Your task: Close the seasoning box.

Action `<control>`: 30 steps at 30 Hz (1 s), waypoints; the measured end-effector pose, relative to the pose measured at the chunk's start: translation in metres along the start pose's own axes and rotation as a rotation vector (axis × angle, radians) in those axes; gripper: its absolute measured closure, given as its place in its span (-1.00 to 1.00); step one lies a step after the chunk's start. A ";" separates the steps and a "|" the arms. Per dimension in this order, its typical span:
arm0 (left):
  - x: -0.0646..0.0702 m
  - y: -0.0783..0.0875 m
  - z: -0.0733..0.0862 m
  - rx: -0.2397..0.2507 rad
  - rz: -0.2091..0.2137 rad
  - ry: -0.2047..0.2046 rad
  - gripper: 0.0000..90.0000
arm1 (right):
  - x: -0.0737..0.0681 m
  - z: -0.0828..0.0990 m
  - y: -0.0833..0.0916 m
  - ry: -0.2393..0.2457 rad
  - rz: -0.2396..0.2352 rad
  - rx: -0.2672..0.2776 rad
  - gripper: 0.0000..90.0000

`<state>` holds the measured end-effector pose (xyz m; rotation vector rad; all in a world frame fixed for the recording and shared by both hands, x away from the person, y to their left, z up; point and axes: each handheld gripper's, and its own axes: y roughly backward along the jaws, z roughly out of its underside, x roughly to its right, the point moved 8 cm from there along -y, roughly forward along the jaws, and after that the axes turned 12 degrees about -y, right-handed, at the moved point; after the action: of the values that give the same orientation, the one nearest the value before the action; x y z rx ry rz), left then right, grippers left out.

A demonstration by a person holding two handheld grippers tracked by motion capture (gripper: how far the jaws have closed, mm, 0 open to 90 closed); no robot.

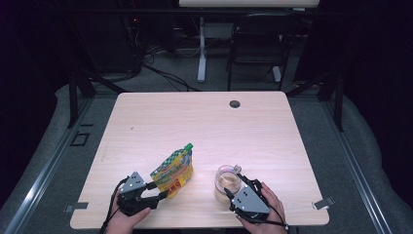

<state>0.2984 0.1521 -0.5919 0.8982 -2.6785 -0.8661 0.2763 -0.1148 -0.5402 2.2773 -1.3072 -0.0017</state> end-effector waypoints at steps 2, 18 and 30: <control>0.000 0.001 0.000 0.000 0.000 -0.004 0.07 | -0.002 0.001 -0.001 0.005 0.002 -0.005 -0.08; 0.003 0.003 0.001 0.000 -0.006 0.002 0.07 | -0.009 0.000 0.001 -0.029 -0.054 -0.003 -0.10; 0.002 0.014 0.010 -0.008 -0.019 0.022 0.06 | 0.021 0.000 0.011 -0.155 -0.039 0.027 -0.10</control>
<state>0.2860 0.1645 -0.5920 0.9269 -2.6508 -0.8649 0.2788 -0.1367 -0.5304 2.3652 -1.3466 -0.1787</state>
